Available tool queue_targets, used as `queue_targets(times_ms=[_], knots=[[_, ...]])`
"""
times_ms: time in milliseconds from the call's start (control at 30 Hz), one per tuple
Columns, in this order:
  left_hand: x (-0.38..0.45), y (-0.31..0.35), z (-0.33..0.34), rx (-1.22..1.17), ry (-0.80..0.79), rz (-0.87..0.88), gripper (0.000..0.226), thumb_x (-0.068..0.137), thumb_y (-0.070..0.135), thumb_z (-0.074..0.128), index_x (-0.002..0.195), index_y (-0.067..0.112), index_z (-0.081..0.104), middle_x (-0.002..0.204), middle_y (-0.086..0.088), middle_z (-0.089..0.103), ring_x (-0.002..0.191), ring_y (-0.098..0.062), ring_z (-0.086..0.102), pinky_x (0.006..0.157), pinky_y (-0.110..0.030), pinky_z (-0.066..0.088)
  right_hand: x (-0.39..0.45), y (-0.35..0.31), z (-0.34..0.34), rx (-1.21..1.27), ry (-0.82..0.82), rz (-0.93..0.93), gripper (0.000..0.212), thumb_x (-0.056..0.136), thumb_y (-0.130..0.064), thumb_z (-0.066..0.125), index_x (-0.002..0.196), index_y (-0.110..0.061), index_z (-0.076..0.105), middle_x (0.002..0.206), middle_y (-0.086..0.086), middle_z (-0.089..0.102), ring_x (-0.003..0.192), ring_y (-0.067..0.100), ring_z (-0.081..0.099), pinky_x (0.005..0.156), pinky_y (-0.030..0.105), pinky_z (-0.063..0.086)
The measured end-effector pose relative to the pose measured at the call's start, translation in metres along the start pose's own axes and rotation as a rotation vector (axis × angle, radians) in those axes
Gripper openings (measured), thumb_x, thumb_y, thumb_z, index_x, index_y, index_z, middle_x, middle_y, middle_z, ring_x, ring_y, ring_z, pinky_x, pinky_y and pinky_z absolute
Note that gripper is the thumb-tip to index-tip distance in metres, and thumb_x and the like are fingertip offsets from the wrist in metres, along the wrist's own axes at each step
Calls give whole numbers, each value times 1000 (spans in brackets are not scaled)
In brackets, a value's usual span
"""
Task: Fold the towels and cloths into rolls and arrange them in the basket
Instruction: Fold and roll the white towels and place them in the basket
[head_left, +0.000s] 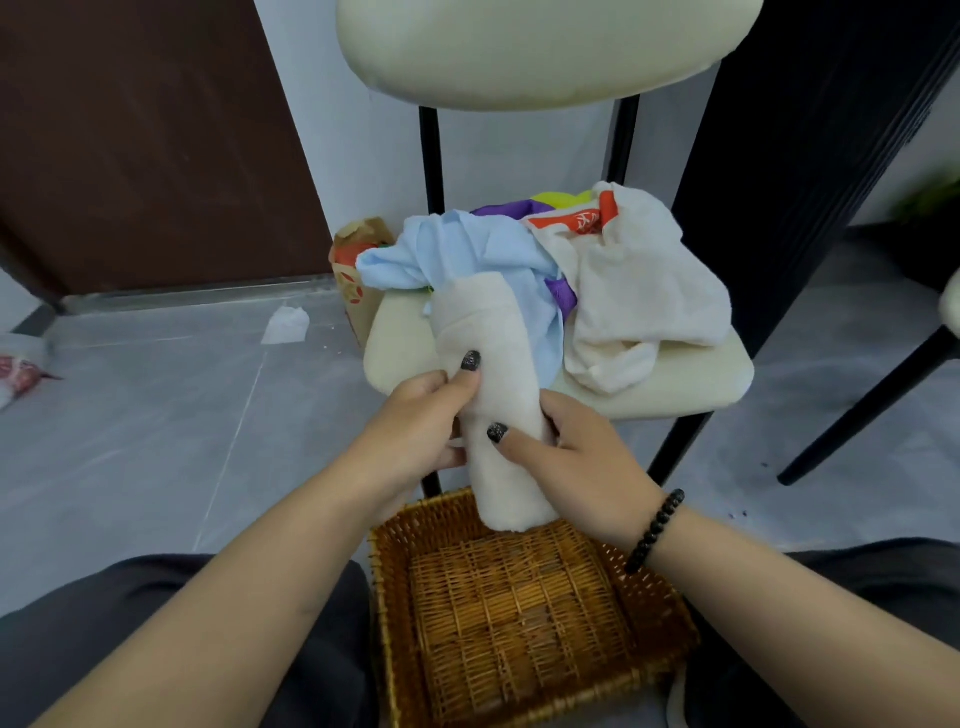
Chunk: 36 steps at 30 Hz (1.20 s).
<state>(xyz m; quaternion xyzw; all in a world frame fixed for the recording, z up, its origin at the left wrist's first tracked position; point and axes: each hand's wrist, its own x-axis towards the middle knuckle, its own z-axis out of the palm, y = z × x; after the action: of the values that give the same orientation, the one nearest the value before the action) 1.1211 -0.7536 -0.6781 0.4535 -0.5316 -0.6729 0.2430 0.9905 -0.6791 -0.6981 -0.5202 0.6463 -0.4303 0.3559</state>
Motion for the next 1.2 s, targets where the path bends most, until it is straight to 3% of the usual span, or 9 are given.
queue_targets(times_ms=[100, 233, 400, 500, 633, 767, 867, 1067, 1200], knots=[[-10, -11, 5, -78, -48, 9, 49, 82, 42, 59, 121, 13, 59, 110, -5, 72, 101, -21, 69, 90, -44, 55, -12, 5, 4, -67, -37, -47, 20, 87, -36, 61, 93, -18, 61, 89, 2, 61, 79, 14, 59, 66, 26, 46], [-15, -16, 4, -212, -25, 11, 51, 76, 34, 65, 120, 9, 61, 108, -13, 72, 100, -28, 69, 90, -45, 55, -25, 7, 1, -126, -172, -85, 19, 86, -33, 65, 103, -24, 63, 100, -5, 53, 92, 9, 52, 80, 21, 45], [-13, -20, -1, -342, -49, -9, 42, 72, 28, 72, 110, 10, 67, 107, -17, 71, 95, -28, 70, 83, -44, 57, -25, 7, -16, 96, 184, 9, 12, 84, -17, 67, 91, -25, 70, 88, -7, 66, 79, 3, 58, 72, 12, 47], [-13, -24, 0, -388, -118, -11, 40, 71, 29, 66, 107, 12, 67, 102, -14, 73, 89, -25, 71, 75, -41, 60, -19, 15, -20, 276, 167, 213, 16, 86, -21, 66, 103, -19, 66, 87, 0, 66, 78, 7, 61, 70, 20, 51], [-10, -29, -4, -227, -219, -3, 54, 67, 29, 75, 116, 10, 65, 108, -16, 71, 94, -27, 70, 73, -37, 59, -16, 16, -17, 556, 93, 302, 21, 93, -27, 56, 96, -11, 70, 86, 3, 67, 75, 13, 60, 65, 27, 50], [-6, -32, -10, 67, -327, 4, 64, 60, 36, 79, 119, 15, 63, 111, -11, 71, 101, -30, 68, 82, -42, 55, -7, 16, -22, 697, 152, 286, 30, 94, -37, 53, 104, -14, 69, 101, 4, 70, 87, 17, 65, 75, 33, 53], [-6, -34, -12, 230, -383, -7, 64, 57, 40, 81, 115, 18, 66, 108, -6, 72, 101, -26, 68, 83, -39, 54, -2, 18, -26, 736, 55, 338, 59, 81, -55, 61, 119, -10, 62, 116, 10, 67, 106, 25, 64, 95, 42, 49], [-7, -37, -17, 488, -401, -29, 52, 61, 40, 83, 106, 20, 68, 100, 3, 74, 93, -14, 70, 85, -34, 57, -3, 22, -28, 419, -226, 257, 51, 67, -38, 79, 110, -14, 68, 108, 3, 72, 104, 18, 66, 96, 37, 50], [-5, -47, -22, 491, -410, -92, 55, 61, 40, 85, 109, 20, 67, 102, 2, 73, 95, -16, 70, 88, -38, 56, 0, 34, -22, 341, -222, 329, 40, 71, -27, 80, 107, -12, 70, 103, 4, 73, 99, 21, 68, 84, 36, 54]])
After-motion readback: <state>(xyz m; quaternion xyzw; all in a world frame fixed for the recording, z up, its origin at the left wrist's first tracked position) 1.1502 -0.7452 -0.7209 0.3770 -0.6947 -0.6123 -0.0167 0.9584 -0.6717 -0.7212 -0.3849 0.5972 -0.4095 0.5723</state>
